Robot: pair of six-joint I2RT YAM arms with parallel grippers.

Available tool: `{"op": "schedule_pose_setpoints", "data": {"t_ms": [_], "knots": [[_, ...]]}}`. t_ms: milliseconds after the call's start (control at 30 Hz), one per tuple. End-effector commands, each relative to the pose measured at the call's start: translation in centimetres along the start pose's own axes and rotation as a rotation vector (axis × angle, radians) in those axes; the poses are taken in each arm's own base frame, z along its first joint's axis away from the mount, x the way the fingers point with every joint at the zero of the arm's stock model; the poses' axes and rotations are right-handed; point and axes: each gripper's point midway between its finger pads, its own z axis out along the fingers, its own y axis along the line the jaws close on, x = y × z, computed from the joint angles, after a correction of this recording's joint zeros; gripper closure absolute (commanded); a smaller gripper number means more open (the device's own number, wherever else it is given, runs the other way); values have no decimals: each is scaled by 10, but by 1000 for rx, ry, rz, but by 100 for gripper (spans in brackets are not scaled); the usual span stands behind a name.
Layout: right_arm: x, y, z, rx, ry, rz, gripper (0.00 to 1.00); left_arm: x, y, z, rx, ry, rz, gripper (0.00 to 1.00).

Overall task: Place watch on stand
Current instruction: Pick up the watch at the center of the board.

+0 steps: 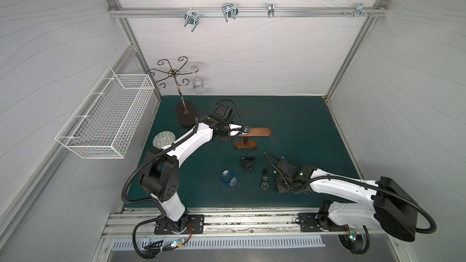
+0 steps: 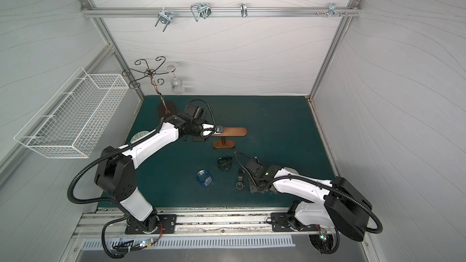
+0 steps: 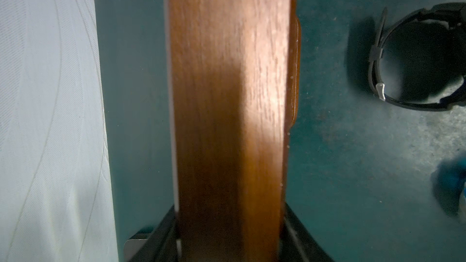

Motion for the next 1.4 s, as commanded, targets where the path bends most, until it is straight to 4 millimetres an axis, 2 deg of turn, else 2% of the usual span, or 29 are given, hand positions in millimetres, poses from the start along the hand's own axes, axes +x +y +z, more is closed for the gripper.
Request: {"op": "schedule_pose_setpoints", "data": {"t_ms": [0,300,700,1000,1367], "knots": [[-9,3,-5,0,-30,-2,49,3,-30,6,110,3,30,47],[-15,6,-8,2,-38,-20,58,2,-30,7,114,3,30,47],[-33,-1,-36,14,-73,-39,59,2,-32,7,111,6,35,48],[-58,-15,-66,-43,-75,7,59,2,-32,7,107,5,30,49],[-109,-14,-88,-79,-117,-17,60,0,-33,4,102,-1,21,50]]}}
